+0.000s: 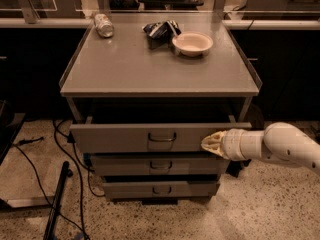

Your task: Close top drawer

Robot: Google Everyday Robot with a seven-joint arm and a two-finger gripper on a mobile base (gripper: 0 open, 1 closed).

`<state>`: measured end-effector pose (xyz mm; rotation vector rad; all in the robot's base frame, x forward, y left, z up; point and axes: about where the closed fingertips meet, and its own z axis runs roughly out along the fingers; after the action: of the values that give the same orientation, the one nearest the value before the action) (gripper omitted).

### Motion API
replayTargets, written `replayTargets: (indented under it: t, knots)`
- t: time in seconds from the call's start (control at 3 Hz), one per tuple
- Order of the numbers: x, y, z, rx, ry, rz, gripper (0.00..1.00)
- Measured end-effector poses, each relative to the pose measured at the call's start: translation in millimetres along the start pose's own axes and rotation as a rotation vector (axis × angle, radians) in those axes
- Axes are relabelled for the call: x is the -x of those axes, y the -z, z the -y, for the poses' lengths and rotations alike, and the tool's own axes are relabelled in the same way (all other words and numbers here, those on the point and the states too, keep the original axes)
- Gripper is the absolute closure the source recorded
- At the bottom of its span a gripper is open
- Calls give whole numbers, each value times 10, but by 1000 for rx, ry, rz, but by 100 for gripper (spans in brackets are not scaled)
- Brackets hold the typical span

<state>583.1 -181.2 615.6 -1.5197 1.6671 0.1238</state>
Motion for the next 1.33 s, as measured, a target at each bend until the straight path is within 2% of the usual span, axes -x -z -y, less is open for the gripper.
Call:
replayTargets:
  t: [0.67,1.0,1.33]
  knots:
    - [-148,-118,309,-54,-31,-26,100]
    - [-185,-178,395,-67,-42,-34,100]
    - [-180,-171,378,-67,-42,-34,100]
